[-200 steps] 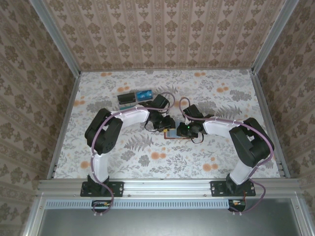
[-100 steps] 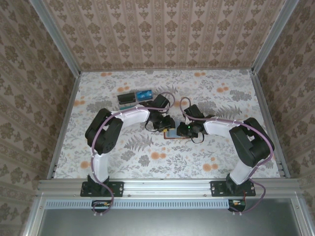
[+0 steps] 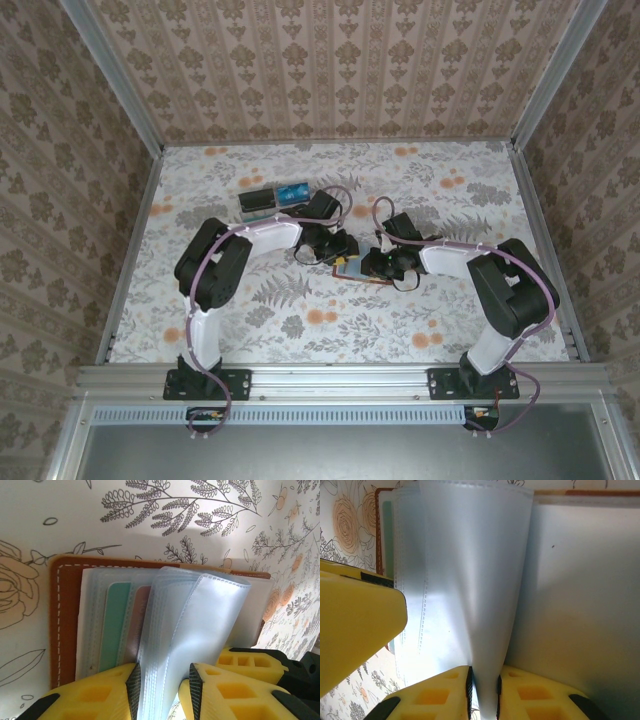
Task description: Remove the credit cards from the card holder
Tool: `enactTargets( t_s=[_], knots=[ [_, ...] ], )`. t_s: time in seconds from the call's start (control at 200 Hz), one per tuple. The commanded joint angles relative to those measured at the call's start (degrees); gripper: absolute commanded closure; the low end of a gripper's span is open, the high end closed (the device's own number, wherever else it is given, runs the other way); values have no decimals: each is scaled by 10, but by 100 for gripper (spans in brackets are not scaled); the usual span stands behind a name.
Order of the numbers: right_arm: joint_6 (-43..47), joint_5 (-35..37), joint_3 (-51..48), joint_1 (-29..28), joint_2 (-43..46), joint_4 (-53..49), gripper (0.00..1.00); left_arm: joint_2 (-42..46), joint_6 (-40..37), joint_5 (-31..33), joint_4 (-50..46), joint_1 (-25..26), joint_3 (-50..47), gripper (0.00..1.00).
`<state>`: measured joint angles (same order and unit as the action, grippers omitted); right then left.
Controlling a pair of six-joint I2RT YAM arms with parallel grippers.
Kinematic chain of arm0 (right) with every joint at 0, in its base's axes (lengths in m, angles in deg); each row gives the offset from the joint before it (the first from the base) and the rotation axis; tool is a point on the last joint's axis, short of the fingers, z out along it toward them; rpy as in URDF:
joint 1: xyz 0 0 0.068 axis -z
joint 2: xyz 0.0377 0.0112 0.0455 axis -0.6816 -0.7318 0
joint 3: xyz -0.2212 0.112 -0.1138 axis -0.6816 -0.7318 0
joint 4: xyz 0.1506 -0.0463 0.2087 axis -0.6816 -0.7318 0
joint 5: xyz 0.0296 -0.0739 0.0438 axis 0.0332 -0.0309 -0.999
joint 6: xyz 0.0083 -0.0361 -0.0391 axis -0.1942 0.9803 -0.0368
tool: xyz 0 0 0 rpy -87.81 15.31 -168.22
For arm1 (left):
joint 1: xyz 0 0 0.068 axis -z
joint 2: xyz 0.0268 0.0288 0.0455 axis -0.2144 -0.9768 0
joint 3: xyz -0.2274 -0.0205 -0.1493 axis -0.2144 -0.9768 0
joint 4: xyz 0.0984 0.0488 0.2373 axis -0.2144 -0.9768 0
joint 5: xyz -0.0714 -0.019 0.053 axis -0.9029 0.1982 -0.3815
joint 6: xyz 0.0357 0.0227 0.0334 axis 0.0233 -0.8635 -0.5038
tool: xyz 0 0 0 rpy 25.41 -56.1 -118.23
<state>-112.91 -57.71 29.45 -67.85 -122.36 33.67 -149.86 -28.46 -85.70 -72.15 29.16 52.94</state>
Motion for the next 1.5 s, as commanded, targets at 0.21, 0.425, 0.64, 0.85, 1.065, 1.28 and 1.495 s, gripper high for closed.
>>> enactTargets(
  t_s=[0.21, 0.425, 0.64, 0.85, 1.065, 1.28, 1.495],
  knots=[
    [1, -30, -26, 14, 27, 7, 76, -23, -16, -20, -10, 10, 1, 75],
    [2, -23, -43, 26, 89, 4, 71, -13, -28, -12, -9, 9, 1, 93],
    [3, 38, -49, 39, 168, -35, 62, 7, -42, -19, 9, 11, 2, 97],
    [-3, 129, -45, 57, 249, -100, 61, 26, -44, -58, 63, 28, 2, 78],
    [-18, 160, -54, 76, 309, -119, 61, -4, -46, -98, 87, 51, 36, 67],
    [-27, 170, -59, 89, 332, -134, 60, -46, -39, -103, 83, 71, 85, 62],
    [-33, 152, -57, 94, 311, -135, 60, -95, -43, -87, 41, 75, 134, 55]
  ],
)
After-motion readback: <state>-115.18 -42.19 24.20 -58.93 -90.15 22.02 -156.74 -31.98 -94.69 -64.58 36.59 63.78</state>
